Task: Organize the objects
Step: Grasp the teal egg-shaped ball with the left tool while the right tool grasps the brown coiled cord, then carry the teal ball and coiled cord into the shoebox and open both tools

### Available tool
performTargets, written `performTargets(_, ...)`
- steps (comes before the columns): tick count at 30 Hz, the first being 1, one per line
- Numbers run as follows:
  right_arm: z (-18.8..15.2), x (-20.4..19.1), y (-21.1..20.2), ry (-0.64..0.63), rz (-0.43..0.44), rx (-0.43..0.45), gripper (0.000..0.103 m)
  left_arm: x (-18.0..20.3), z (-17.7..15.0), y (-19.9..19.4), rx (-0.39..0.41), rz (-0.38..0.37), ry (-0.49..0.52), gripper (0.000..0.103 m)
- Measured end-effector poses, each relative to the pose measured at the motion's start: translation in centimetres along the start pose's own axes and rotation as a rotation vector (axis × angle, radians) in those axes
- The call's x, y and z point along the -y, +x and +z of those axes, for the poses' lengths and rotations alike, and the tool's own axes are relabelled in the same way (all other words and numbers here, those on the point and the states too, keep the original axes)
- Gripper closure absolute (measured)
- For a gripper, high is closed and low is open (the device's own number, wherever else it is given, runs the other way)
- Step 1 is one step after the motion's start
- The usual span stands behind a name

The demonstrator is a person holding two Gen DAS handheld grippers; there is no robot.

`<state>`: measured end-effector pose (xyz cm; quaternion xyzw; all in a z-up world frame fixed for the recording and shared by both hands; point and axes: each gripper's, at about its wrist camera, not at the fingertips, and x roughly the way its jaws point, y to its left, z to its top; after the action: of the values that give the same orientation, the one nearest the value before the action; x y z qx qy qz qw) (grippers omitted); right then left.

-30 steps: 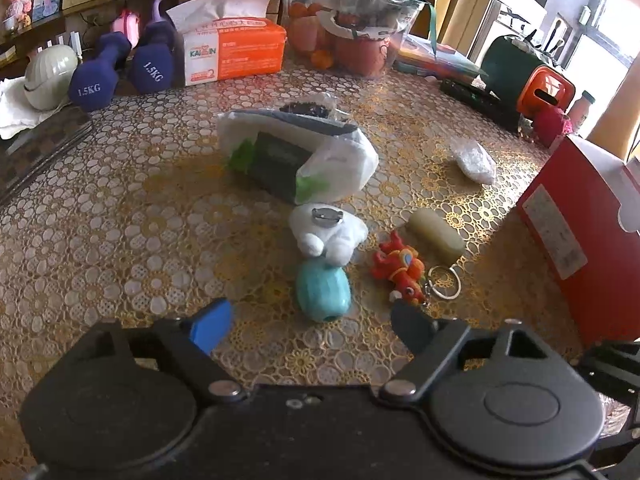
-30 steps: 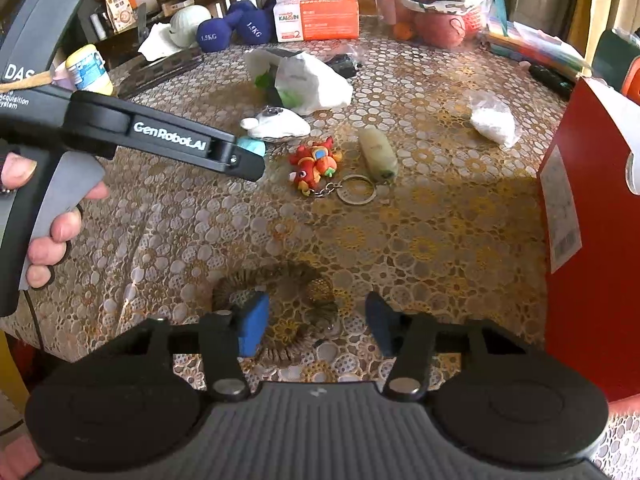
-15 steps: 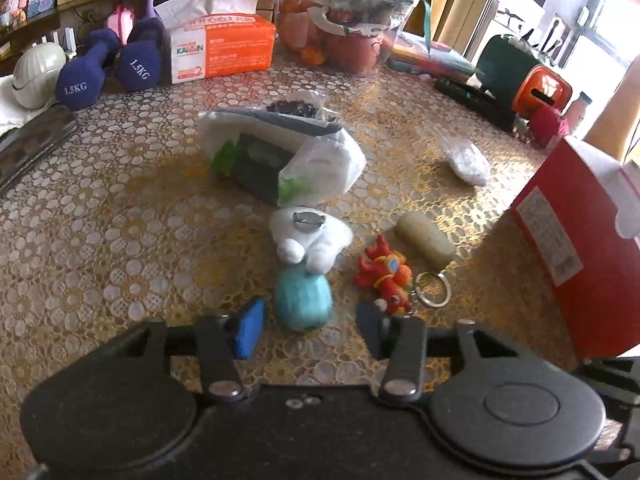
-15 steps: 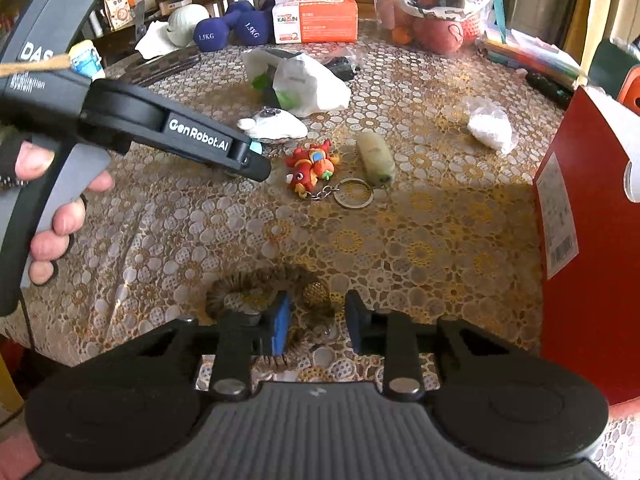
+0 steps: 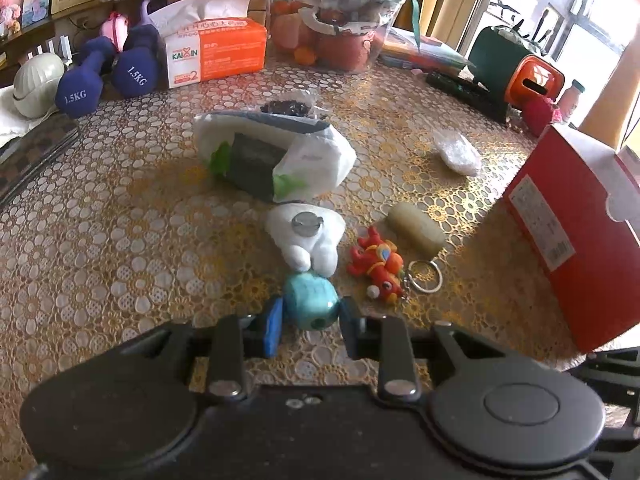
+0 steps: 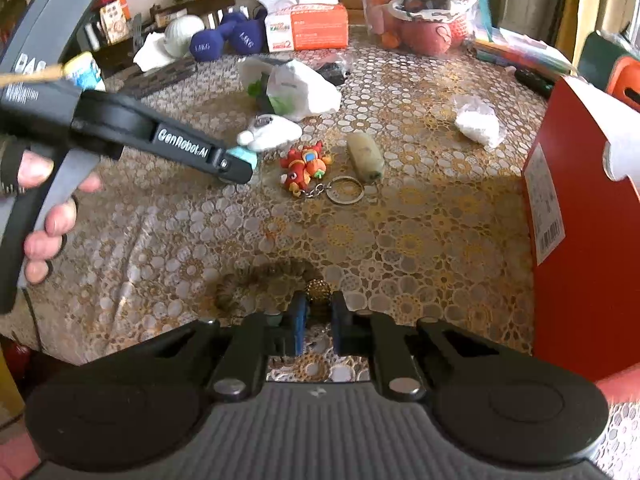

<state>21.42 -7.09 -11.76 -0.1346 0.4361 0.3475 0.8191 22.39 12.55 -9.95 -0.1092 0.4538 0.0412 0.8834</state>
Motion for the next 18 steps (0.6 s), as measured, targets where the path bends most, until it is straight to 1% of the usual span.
performTargets(4,0.1,0.8,-1.6,0.060,0.038,0.025,0.092,0.2,-0.3,-1.2,0.006,-0.014,-0.002,0.075)
performTargets(9,0.1,1.7,-3.8,0.108,0.077,0.057,0.093,0.5,-0.2,-3.2,0.023,-0.049,-0.034,0.075)
performTargets(10,0.1,1.8,-4.2,0.115,0.081,0.064,0.094,0.7,-0.1,-3.6,0.026,-0.057,-0.031,0.075)
performTargets(13,0.1,2.4,-5.9,0.132,0.087,0.089,0.094,1.6,0.1,-5.3,0.053,-0.072,-0.002,0.075)
performTargets(15,0.0,2.8,-7.0,0.138,0.073,0.114,0.095,2.3,0.2,-6.4,0.075,-0.078,0.019,0.075)
performTargets(17,0.0,3.1,-7.8,0.125,0.060,0.128,0.095,2.7,0.2,-7.3,0.086,-0.089,0.025,0.075)
performTargets(18,-0.1,3.2,-7.9,0.109,0.071,0.125,0.094,3.0,0.2,-7.7,0.088,-0.093,0.029,0.075)
